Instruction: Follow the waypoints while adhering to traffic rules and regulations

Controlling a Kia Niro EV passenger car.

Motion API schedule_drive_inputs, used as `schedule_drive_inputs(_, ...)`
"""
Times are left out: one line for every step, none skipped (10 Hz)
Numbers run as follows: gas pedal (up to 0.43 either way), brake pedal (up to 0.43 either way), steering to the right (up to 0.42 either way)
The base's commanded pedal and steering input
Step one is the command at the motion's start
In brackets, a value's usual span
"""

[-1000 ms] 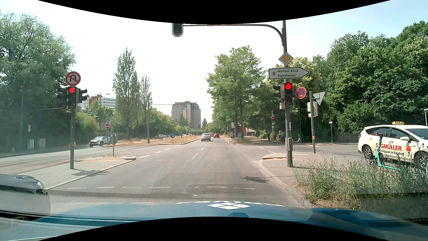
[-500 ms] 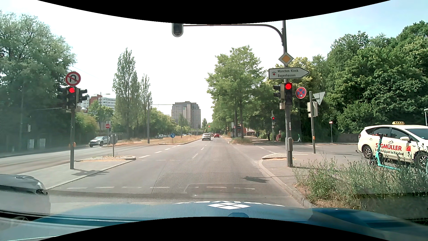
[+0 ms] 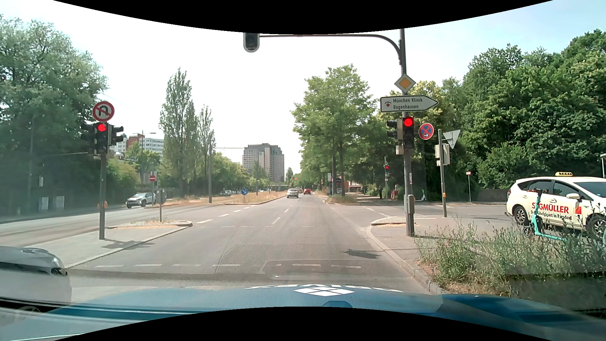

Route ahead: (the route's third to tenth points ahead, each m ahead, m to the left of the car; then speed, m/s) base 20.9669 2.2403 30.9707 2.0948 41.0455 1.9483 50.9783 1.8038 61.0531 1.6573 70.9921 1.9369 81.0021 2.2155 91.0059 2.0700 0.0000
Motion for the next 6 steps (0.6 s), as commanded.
schedule_drive_inputs(0.000,0.268,-0.004)
schedule_drive_inputs(0.000,0.268,-0.004)
schedule_drive_inputs(0.000,0.262,-0.004)
schedule_drive_inputs(0.000,0.262,-0.004)
schedule_drive_inputs(0.000,0.262,-0.004)
schedule_drive_inputs(0.000,0.268,-0.004)
